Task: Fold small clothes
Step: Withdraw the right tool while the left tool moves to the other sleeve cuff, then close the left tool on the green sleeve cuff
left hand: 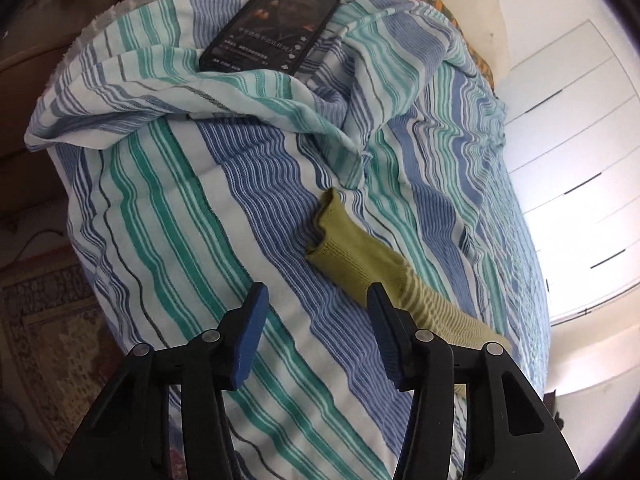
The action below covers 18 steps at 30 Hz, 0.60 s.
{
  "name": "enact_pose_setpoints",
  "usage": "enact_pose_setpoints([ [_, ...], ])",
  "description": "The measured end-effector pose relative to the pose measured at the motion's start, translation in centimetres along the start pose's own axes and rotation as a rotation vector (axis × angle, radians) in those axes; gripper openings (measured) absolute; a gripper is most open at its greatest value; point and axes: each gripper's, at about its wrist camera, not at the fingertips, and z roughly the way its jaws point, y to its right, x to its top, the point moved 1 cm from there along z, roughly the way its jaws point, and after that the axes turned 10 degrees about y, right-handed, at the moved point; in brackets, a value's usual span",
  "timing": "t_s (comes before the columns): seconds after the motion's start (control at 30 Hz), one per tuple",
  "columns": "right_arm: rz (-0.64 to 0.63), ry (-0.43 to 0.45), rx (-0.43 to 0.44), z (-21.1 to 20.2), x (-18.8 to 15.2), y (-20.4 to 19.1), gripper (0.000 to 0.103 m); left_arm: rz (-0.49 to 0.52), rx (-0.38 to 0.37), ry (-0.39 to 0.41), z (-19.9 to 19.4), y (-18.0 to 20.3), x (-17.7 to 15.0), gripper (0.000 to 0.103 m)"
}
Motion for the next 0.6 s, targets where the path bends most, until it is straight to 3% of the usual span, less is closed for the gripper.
enact_pose_setpoints([
  [0.13, -0.005, -0.007, -0.004, 0.1, 0.0, -0.2, 0.084, 0.048, 0.044, 0.023, 2.0, 1.3, 0.8, 0.048],
  [0.17, -0.005, -0.008, -0.006, 0.1, 0.0, -0.3, 0.084, 0.054, 0.044, 0.019, 2.4, 1.6, 0.9, 0.034],
  [0.2, -0.005, -0.011, -0.008, 0.1, 0.0, -0.3, 0.084, 0.058, 0.034, -0.003, 3.1, 2.2, 1.2, 0.010],
  [0.27, -0.005, -0.013, -0.012, 0.2, 0.0, -0.3, 0.084, 0.066, -0.008, -0.056, 3.7, 3.8, 1.7, 0.006],
  [0.33, -0.004, -0.014, -0.016, 0.1, 0.1, -0.4, 0.084, 0.119, -0.119, -0.071, 3.0, 6.6, 1.8, 0.006],
  [0.37, -0.005, -0.014, -0.017, 0.2, 0.1, -0.4, 0.084, 0.169, -0.186, -0.095, 2.6, 8.3, 1.5, 0.008],
  [0.43, -0.009, -0.019, -0.020, 0.3, 0.0, -0.4, 0.084, 0.290, -0.262, -0.170, 2.1, 11.3, 0.6, 0.034],
  [0.47, -0.011, -0.022, -0.021, 0.4, 0.0, -0.5, 0.084, 0.337, -0.264, -0.182, 1.7, 12.2, 0.2, 0.061],
  [0.5, -0.013, -0.025, -0.021, 0.5, 0.0, -0.5, 0.084, 0.370, -0.254, -0.160, 1.3, 12.6, 0.1, 0.072],
  [0.6, -0.018, -0.024, -0.018, 0.6, 0.0, -0.6, 0.084, 0.354, -0.202, -0.102, 1.0, 11.3, 0.7, 0.072],
])
